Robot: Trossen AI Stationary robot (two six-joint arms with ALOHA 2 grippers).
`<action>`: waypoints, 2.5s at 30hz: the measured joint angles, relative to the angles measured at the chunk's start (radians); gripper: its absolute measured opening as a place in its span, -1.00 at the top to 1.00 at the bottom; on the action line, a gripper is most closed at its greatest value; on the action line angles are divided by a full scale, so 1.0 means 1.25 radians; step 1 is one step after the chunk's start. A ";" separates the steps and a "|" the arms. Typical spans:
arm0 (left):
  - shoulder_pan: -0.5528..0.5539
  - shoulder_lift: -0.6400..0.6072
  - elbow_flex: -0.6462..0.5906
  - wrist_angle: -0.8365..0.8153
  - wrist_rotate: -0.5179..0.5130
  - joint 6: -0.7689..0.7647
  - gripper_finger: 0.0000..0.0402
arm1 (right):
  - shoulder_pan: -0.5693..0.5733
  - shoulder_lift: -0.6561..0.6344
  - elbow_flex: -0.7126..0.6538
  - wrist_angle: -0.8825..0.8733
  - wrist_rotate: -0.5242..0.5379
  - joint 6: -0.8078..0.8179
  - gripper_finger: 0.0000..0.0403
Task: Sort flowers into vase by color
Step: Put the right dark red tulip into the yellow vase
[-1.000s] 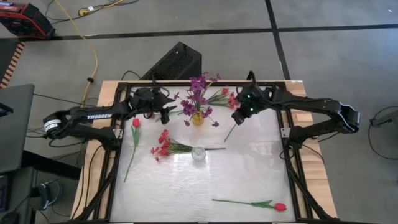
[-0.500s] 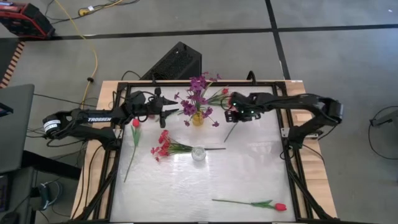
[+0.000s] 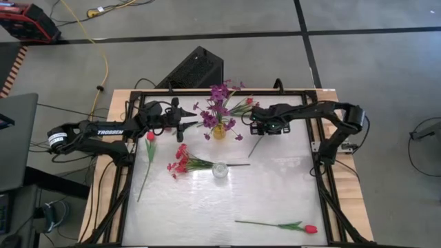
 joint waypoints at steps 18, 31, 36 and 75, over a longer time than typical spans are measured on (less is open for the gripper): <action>0.001 0.000 0.000 -0.008 -0.049 0.007 0.31 | -0.023 -0.057 -0.003 0.030 0.071 -0.022 0.93; 0.002 0.000 0.000 -0.018 -0.047 0.013 0.31 | 0.047 -0.413 -0.001 0.236 0.372 -0.236 0.92; 0.002 0.000 0.000 -0.018 -0.046 0.007 0.31 | 0.159 -0.418 0.000 0.515 0.280 -0.546 0.92; -0.004 0.000 0.000 -0.015 -0.034 -0.043 0.31 | 0.148 0.029 -0.208 1.774 0.069 -0.732 0.93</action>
